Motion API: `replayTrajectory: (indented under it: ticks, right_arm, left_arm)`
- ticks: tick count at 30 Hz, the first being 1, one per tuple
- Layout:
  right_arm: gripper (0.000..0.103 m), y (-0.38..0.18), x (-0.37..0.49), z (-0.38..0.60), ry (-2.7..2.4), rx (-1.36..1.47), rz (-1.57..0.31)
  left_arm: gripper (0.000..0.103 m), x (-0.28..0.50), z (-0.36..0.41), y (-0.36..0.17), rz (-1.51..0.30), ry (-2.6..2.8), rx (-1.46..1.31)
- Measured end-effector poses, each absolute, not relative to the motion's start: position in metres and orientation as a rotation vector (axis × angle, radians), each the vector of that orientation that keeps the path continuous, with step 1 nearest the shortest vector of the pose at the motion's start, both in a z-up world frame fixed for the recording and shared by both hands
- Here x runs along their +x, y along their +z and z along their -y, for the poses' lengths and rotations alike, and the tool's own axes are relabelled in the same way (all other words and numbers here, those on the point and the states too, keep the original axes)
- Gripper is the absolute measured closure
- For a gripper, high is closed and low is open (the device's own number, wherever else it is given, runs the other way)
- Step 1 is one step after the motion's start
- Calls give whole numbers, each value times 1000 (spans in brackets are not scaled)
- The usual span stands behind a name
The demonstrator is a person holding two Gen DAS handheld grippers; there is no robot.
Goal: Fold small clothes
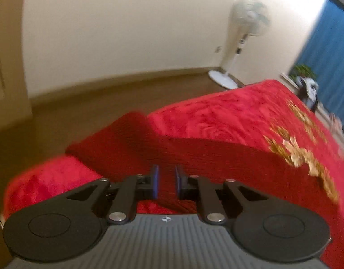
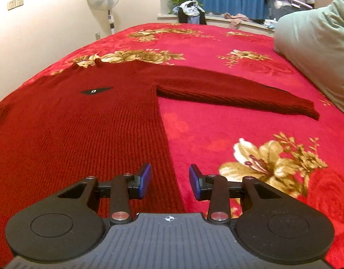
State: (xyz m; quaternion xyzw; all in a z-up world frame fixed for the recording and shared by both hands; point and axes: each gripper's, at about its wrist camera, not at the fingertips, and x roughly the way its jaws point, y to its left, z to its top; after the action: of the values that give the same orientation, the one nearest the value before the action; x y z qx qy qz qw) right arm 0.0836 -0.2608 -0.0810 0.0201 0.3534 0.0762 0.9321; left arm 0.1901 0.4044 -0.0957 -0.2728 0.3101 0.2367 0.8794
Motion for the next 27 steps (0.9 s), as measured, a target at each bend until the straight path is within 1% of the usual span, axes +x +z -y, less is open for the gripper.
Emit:
replayTrajectory:
  ticks: [1,3,4,6,7,9,12,13,14,15,16,18,20,22,23,25,27]
  right_arm:
    - [75,-84,87,259,158,43,-733]
    - [75,-90,92,257,159,43,-755]
    - [75,-93,94,255,164,43,-769]
    - [74,-97,97,254,170,39,-785]
    - [74,-98,98,252,168,32,-792]
    - [73,-99,99,251,165,20,-800]
    - [71,-99,101,251,166,22,-808]
    - [71,-100,102,251,167,25,-810]
    - [71,-100,102,252,167,27,-812]
    - [71,-100,102,252,167,29,-813]
    - [71,-100,102,252,167,30,-813]
    - [71,-99,102,252,168,30,-814]
    - [71,-100,102,252,168,29,-814]
    - [71,-100,102,253,167,30,-815]
    - [71,-100,102,253,167,31,-815]
    - [71,-100,103,253,168,28,-816]
    - [71,-100,103,253,168,29,-816]
  left_arm:
    - [84,191,-413,-101,-658,487,-636]
    - [73,191,-428,-115,-680,501,-744]
    - [71,187,-436,-120,-683,521,-782]
    - [55,184,-447,-127,-685,561,-866]
    - [51,177,-455,-132,-681,574,-908]
    - [50,168,-469,-135,-669,589,-974]
    - [54,173,-477,-138,-649,608,-985]
    - [59,175,-477,-138,-644,617,-969]
    - [77,178,-476,-137,-645,629,-945]
    - [87,180,-476,-137,-647,641,-918]
    - [89,181,-474,-132,-645,663,-873]
    - [89,182,-463,-112,-594,693,-745]
    - [89,181,-454,-101,-549,689,-679]
    - [86,184,-459,-113,-601,716,-752]
    - [83,182,-463,-123,-633,721,-831]
    - [82,173,-474,-139,-636,718,-987]
    - [90,169,-475,-132,-607,742,-958]
